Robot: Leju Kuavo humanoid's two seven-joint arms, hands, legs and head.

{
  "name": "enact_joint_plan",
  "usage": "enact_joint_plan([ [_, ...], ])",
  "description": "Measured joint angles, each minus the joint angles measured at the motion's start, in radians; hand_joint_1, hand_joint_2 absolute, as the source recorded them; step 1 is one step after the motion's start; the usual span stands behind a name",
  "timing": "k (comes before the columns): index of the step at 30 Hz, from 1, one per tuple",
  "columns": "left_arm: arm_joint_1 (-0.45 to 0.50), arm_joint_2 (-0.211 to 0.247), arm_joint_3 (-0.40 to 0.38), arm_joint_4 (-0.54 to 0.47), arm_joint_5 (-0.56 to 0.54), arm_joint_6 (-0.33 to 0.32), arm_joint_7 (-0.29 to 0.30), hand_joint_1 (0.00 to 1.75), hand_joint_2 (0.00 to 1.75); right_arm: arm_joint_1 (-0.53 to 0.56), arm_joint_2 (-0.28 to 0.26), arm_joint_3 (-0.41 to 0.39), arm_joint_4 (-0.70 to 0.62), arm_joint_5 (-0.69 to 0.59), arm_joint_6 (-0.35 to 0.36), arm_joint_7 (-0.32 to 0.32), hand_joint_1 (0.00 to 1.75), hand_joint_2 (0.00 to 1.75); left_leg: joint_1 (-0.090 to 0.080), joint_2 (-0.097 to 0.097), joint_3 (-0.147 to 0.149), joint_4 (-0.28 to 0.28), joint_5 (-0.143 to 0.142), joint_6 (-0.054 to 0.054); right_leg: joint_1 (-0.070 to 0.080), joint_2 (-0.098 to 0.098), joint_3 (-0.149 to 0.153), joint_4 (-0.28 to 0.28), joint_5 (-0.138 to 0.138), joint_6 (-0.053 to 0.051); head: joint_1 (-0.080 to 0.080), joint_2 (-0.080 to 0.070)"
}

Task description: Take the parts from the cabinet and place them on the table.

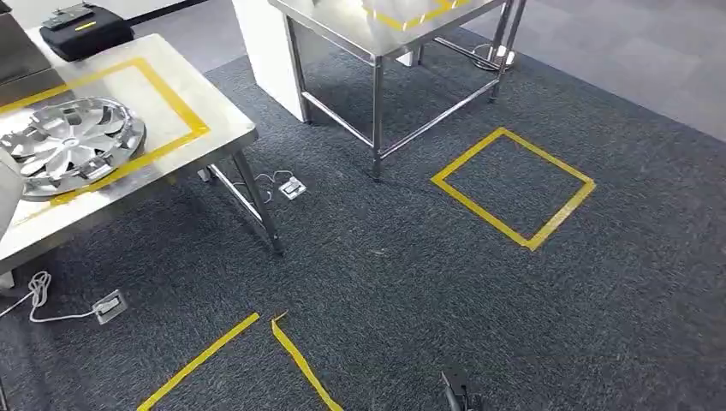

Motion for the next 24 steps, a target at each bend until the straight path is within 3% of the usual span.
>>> enact_joint_plan([
  [1,0.006,0.008,0.0,0.002,0.004,0.004,-0.001,1.75,1.75,0.001,-0.001,0.0,0.0,0.0,0.0,0.0,0.0,0.0,0.0,0.002,-0.017,0.036,-0.003,-0.001,0.001,-0.011,0.0,0.001,-0.001,-0.001,0.0,0.0],
  [2,0.011,0.014,0.0,0.003,0.008,0.007,-0.003,1.75,1.75,0.001,-0.001,0.0,0.0,0.0,0.002,0.0,0.0,0.0,0.0,0.003,-0.01,0.022,0.014,0.0,0.001,-0.022,0.001,0.002,-0.003,-0.001,0.0,0.0],
  [3,0.014,0.02,0.001,0.003,0.011,0.009,-0.005,1.75,1.75,0.0,-0.001,0.0,0.0,0.0,0.003,0.0,0.0,0.0,0.0,0.006,0.018,-0.031,0.048,0.001,0.001,-0.032,0.002,0.002,-0.005,0.0,0.0,0.0],
  [4,0.016,0.029,0.002,0.002,0.016,0.01,-0.008,1.75,1.75,0.0,-0.001,0.0,0.0,0.0,0.004,0.0,0.0,0.0,0.0,0.016,0.065,-0.118,0.091,0.003,0.001,-0.043,0.006,0.003,-0.008,0.002,0.0,0.0],
  [5,0.016,0.04,0.003,0.001,0.02,0.012,-0.01,1.75,1.75,0.0,-0.002,0.0,0.0,0.0,0.006,-0.001,0.0,0.0,-0.002,0.047,0.119,-0.216,0.129,0.008,0.002,-0.052,0.011,0.003,-0.012,0.006,0.0,0.0],
  [6,0.014,0.043,0.006,0.001,0.022,0.012,-0.011,1.75,1.75,0.001,-0.003,0.0,0.0,0.0,0.006,-0.001,0.0,0.0,-0.014,0.084,0.133,-0.249,0.109,0.013,0.007,-0.06,0.013,0.003,-0.014,0.01,-0.001,0.0],
  [7,0.015,0.046,0.009,0.0,0.023,0.012,-0.013,1.75,1.75,0.0,-0.004,0.0,0.0,0.001,0.006,-0.001,0.0,0.0,-0.015,0.069,0.135,-0.256,0.116,0.028,0.013,-0.068,0.012,0.007,-0.018,0.016,-0.002,0.0],
  [10,0.029,0.064,0.011,-0.002,0.028,0.018,-0.014,1.75,1.75,-0.003,-0.007,0.0,0.0,0.001,0.009,-0.002,0.0,0.0,-0.015,0.032,0.127,-0.253,0.119,0.046,0.014,-0.099,0.02,0.001,-0.019,0.029,-0.002,0.0],
  [11,0.032,0.068,0.011,-0.005,0.028,0.02,-0.014,1.75,1.75,-0.005,-0.008,0.0,0.0,0.001,0.009,-0.004,0.0,0.0,-0.006,0.024,0.131,-0.259,0.124,0.054,0.01,-0.086,0.016,0.006,-0.027,0.039,-0.001,0.0],
  [12,0.03,0.07,0.013,-0.008,0.029,0.022,-0.018,1.75,1.75,-0.005,-0.008,0.0,0.0,0.0,0.009,-0.006,0.0,0.0,-0.005,0.016,0.13,-0.259,0.125,0.057,0.007,-0.031,0.008,0.03,-0.044,0.046,0.001,0.0],
  [13,0.029,0.071,0.013,-0.008,0.029,0.023,-0.017,1.75,1.75,-0.005,-0.008,0.0,0.0,0.0,0.009,-0.007,0.0,0.0,-0.004,0.009,0.129,-0.259,0.126,0.063,0.006,0.001,-0.019,0.09,-0.08,0.048,0.003,0.0],
  [15,0.035,0.069,0.013,-0.008,0.029,0.023,-0.017,1.75,1.75,-0.001,-0.011,0.0,0.0,0.0,0.009,-0.01,0.0,0.0,-0.005,-0.013,0.127,-0.258,0.125,0.067,0.007,0.017,-0.099,0.253,-0.151,0.051,0.007,0.0],
  [16,0.039,0.069,0.013,-0.007,0.029,0.024,-0.017,1.75,1.75,0.001,-0.011,0.0,0.0,0.0,0.009,-0.01,0.0,0.0,-0.005,-0.024,0.125,-0.256,0.125,0.067,0.007,0.018,-0.128,0.307,-0.161,0.05,0.007,0.0],
  [17,0.041,0.069,0.013,-0.007,0.03,0.024,-0.017,1.75,1.75,0.002,-0.012,0.0,0.0,0.0,0.009,-0.01,0.0,0.0,-0.005,-0.035,0.125,-0.255,0.125,0.067,0.007,0.018,-0.133,0.31,-0.148,0.048,0.008,0.0],
  [18,0.042,0.069,0.013,-0.007,0.032,0.026,-0.017,1.75,1.75,0.003,-0.012,0.0,0.0,-0.001,0.009,-0.01,0.0,0.0,-0.005,-0.047,0.125,-0.254,0.125,0.066,0.007,0.019,-0.117,0.271,-0.115,0.046,0.011,0.0],
  [19,0.041,0.069,0.013,-0.007,0.036,0.031,-0.016,1.75,1.75,0.002,-0.013,0.0,0.0,-0.003,0.009,-0.01,0.0,0.0,-0.005,-0.058,0.125,-0.252,0.126,0.064,0.007,0.024,-0.082,0.193,-0.069,0.041,0.014,0.0],
  [20,0.038,0.069,0.011,-0.007,0.04,0.033,-0.016,1.75,1.75,0.001,-0.014,0.0,0.0,-0.005,0.008,-0.01,0.0,0.0,-0.005,-0.07,0.125,-0.251,0.127,0.062,0.006,0.043,-0.037,0.097,-0.021,0.036,0.015,0.0],
  [21,0.033,0.068,0.01,-0.006,0.042,0.037,-0.013,1.75,1.75,0.001,-0.015,0.0,0.0,-0.007,0.007,-0.012,0.0,0.0,-0.004,-0.079,0.124,-0.25,0.127,0.059,0.006,0.08,-0.005,0.023,-0.007,0.029,0.016,0.0],
  [22,0.025,0.065,0.009,-0.005,0.042,0.042,-0.014,1.75,1.75,0.002,-0.017,0.0,0.0,-0.009,0.006,-0.014,0.0,0.0,-0.009,-0.09,0.117,-0.247,0.128,0.05,0.003,0.101,0.002,0.009,-0.016,0.031,0.013,0.0],
  [24,0.021,0.061,0.006,-0.004,0.041,0.052,-0.013,1.75,1.75,0.0,-0.017,0.0,0.0,-0.01,0.006,-0.014,0.0,0.0,-0.003,-0.108,0.113,-0.253,0.135,0.037,0.009,0.078,-0.001,0.009,-0.015,0.03,0.016,0.0],
])
